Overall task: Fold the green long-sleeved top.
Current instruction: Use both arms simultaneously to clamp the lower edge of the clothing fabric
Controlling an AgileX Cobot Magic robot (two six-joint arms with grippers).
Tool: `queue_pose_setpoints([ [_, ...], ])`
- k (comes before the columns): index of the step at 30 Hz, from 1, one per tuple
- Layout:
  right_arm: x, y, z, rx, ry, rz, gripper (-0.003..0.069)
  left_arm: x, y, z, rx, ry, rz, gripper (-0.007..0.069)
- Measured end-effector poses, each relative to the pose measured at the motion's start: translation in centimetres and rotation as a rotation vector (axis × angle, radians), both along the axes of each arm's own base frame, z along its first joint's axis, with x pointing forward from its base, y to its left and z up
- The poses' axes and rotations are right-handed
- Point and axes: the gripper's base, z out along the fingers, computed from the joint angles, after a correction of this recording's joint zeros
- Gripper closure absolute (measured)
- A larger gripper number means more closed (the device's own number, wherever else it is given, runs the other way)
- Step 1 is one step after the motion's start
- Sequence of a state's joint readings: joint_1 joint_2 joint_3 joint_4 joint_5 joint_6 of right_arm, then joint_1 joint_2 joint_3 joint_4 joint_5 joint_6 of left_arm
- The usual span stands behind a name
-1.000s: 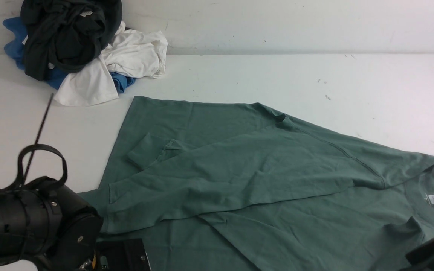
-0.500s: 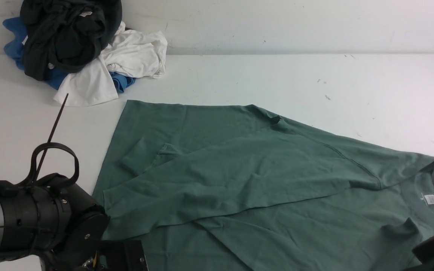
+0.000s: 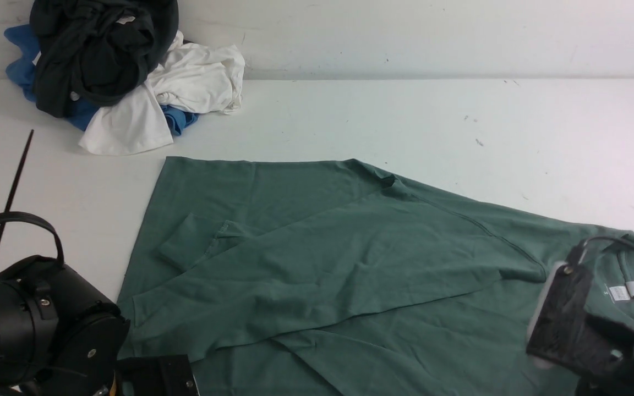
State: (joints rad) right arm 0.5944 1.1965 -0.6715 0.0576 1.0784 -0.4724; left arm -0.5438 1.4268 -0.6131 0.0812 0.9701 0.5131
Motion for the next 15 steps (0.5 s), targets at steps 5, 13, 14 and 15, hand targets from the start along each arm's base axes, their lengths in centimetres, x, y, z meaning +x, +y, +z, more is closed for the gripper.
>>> queue_pose_setpoints([
  [5,1.2,-0.3,-3.2,-0.104,-0.044,0.081,0.0127,-0.1,-0.2,0.1,-0.022,-0.002,0.015,0.0620],
  [13,3.4,0.0,-7.1,-0.244,-0.049,0.169,0.0144,0.0,-0.4,0.0,-0.044,-0.017,0.023,0.0620],
  [14,3.6,0.1,-7.1,-0.248,-0.051,0.171,0.0161,0.0,-0.4,0.0,-0.044,-0.017,0.023,0.0620],
  [15,3.7,0.1,-7.1,-0.250,-0.052,0.169,0.0180,0.0,-0.4,0.0,-0.044,-0.017,0.023,0.0620],
])
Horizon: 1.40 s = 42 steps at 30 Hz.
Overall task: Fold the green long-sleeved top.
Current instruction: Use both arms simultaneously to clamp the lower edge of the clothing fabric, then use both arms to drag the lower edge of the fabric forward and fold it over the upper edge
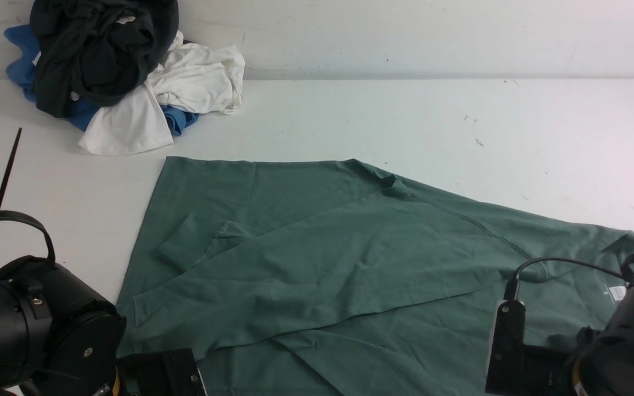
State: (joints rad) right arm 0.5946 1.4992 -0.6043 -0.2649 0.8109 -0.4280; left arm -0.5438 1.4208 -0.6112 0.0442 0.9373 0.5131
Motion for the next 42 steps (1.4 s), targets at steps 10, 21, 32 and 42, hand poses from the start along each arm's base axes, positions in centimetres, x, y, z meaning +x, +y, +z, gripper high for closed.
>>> queue_pose_setpoints([
  [10,-0.1,-0.2,2.6,0.022,-0.051,-0.017,0.0643,-0.1,0.5,1.0,0.029,-0.036,0.009,0.0620],
  [21,1.7,-1.2,12.4,0.072,-0.172,-0.034,0.0648,5.6,2.6,10.9,-0.005,-0.380,0.136,0.0608],
  [32,10.1,-2.5,14.8,0.197,-0.158,-0.213,0.0648,15.3,2.2,16.7,-0.022,-0.537,0.117,0.0608],
  [42,17.2,-3.3,13.1,0.222,-0.113,-0.295,0.0650,23.1,1.7,15.2,-0.022,-0.549,0.155,0.0608],
])
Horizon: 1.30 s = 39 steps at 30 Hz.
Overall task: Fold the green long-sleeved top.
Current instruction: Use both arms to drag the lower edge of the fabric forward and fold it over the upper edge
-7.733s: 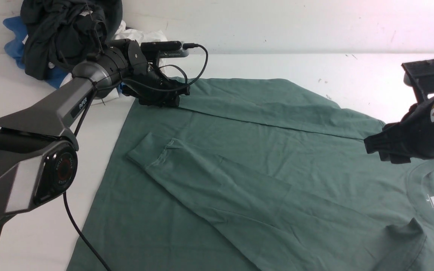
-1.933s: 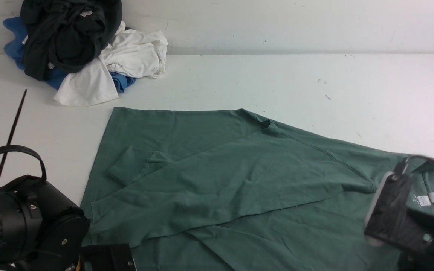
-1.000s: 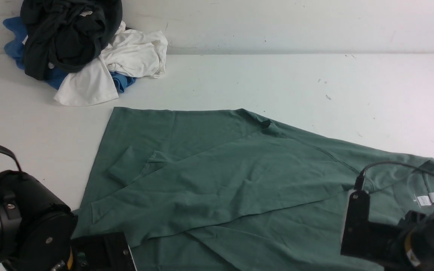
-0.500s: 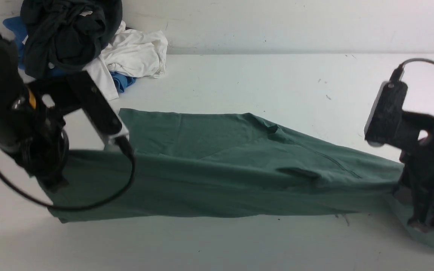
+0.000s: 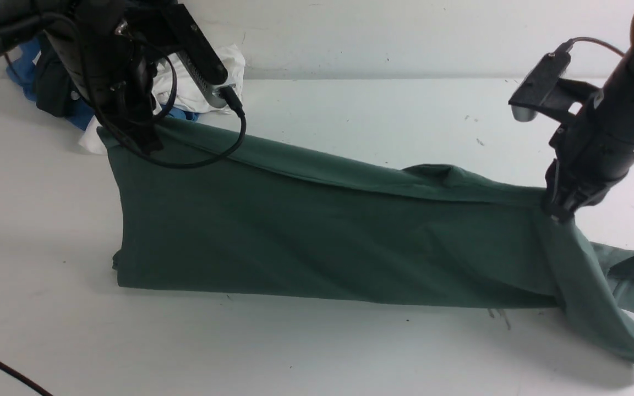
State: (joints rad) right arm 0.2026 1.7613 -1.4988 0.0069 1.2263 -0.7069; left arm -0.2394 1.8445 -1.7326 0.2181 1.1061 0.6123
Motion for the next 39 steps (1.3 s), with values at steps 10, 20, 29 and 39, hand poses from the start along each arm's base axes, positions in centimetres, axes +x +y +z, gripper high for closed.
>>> queue_pose_setpoints([
  [10,4.6,-0.4,-3.5,0.042,0.039,-0.047,0.0650,5.0,1.2,-5.9,-0.098,0.038,0.062,0.0608],
  [20,6.8,-0.3,-6.7,0.053,-0.008,-0.088,0.0650,7.7,0.9,-11.5,-0.106,0.023,0.054,0.0608],
  [29,7.8,-0.3,-7.8,0.072,-0.059,-0.146,0.0624,8.6,0.8,-12.4,-0.157,-0.035,0.127,0.0584],
  [39,9.2,-1.5,-9.0,0.106,-0.124,-0.268,0.0482,9.2,1.3,-12.2,-0.165,-0.125,0.218,0.0333],
])
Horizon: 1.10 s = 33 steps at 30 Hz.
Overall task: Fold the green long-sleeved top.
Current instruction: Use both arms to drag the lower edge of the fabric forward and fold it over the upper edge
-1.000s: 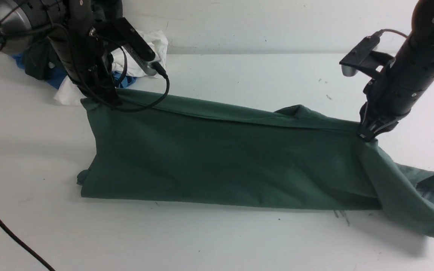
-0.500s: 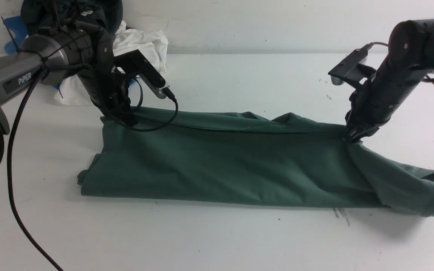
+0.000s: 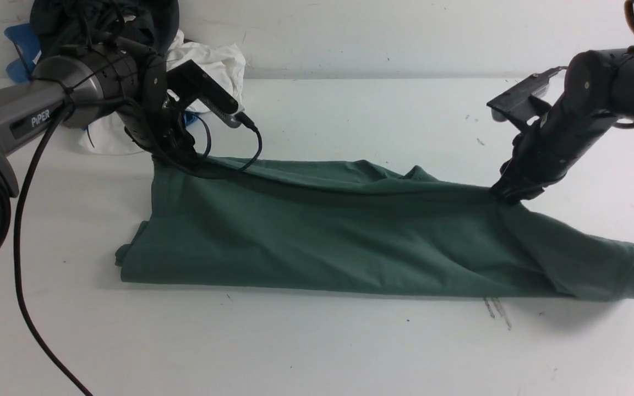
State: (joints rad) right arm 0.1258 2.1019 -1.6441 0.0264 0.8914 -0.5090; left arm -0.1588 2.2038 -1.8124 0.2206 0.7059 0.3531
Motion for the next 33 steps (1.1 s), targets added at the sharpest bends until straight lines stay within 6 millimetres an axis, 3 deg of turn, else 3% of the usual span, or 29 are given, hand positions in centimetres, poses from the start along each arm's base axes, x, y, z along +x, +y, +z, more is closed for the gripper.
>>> queue_pose_setpoints([
  [1,0.3,-0.4,0.1,0.009,-0.030,-0.048,0.0440,0.1,0.4,0.1,-0.014,-0.019,0.058,0.0270],
  [4,0.7,-0.9,0.4,-0.002,-0.079,-0.133,0.0385,0.3,1.1,0.5,-0.046,-0.033,0.169,0.0201],
  [9,0.3,-2.0,2.5,-0.038,-0.128,-0.286,0.0351,-0.2,1.7,2.9,-0.080,0.015,0.338,0.0195],
  [11,-0.3,-2.2,4.1,-0.039,-0.142,-0.326,0.0349,-0.7,1.6,3.7,-0.082,0.052,0.359,0.0221],
  [14,-2.3,-2.5,8.2,-0.014,-0.169,-0.384,0.0347,-2.1,0.2,4.5,-0.099,0.155,0.321,0.0311],
  [18,-5.5,-2.4,11.1,0.062,-0.165,-0.411,0.0347,-3.1,-2.6,4.1,-0.162,0.267,0.215,0.0449],
  [19,-7.0,-2.3,11.1,0.092,-0.138,-0.413,0.0347,-3.4,-3.5,3.9,-0.187,0.296,0.170,0.0501],
  [20,-7.1,-2.3,11.4,0.094,-0.146,-0.411,0.0347,-3.4,-3.7,3.9,-0.191,0.300,0.163,0.0518],
  [22,-10.5,-2.1,10.3,0.135,-0.068,-0.410,0.0347,-4.1,-5.6,3.2,-0.237,0.353,0.071,0.0602],
  [26,-14.3,-2.8,7.0,0.114,0.022,-0.464,0.0347,-5.0,-6.7,1.9,-0.260,0.415,0.018,0.0631],
  [33,-18.0,-6.1,4.6,0.080,-0.011,-0.664,0.0321,-5.7,-6.4,0.2,-0.241,0.473,0.025,0.0632],
])
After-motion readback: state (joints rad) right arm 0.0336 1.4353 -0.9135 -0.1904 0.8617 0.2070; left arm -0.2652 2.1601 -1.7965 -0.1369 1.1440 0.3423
